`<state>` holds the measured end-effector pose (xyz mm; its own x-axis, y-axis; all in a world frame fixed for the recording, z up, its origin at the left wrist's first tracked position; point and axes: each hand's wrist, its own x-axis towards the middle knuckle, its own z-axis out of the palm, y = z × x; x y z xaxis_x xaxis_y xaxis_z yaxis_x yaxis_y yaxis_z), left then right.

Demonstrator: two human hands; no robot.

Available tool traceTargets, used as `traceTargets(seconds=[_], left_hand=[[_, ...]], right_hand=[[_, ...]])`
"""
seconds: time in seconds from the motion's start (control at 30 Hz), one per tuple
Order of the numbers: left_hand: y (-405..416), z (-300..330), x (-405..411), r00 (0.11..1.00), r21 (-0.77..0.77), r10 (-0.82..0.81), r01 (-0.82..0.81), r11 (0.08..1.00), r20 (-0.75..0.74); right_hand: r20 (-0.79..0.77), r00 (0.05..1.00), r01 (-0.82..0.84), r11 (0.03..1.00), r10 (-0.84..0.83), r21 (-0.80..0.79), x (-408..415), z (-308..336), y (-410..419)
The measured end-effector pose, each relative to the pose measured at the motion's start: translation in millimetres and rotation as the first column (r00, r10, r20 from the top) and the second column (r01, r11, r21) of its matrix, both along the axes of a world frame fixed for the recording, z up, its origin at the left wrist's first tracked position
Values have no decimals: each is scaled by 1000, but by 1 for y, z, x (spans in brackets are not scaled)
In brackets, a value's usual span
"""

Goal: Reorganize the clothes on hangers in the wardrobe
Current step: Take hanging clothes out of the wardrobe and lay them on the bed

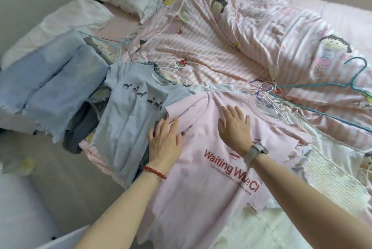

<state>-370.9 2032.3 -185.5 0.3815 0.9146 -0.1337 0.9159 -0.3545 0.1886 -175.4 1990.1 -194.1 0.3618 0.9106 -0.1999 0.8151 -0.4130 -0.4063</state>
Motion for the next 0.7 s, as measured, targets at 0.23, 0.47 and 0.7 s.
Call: traceTargets(seconds=[0.23,0.47,0.7], left_hand=[[-104,66,-194,918,126,366,-385,914,151],[-261,120,-397,658,250,720,-751,611,219],[-416,184,-540,311,484,921,-859,166,236]], right_hand=[[-72,854,-490,843,516,222,-202,67,-35],[7,339,-916,328,941,232,-420,110,-119],[35,-51,-945,-60,998,322,-618,160,-215]])
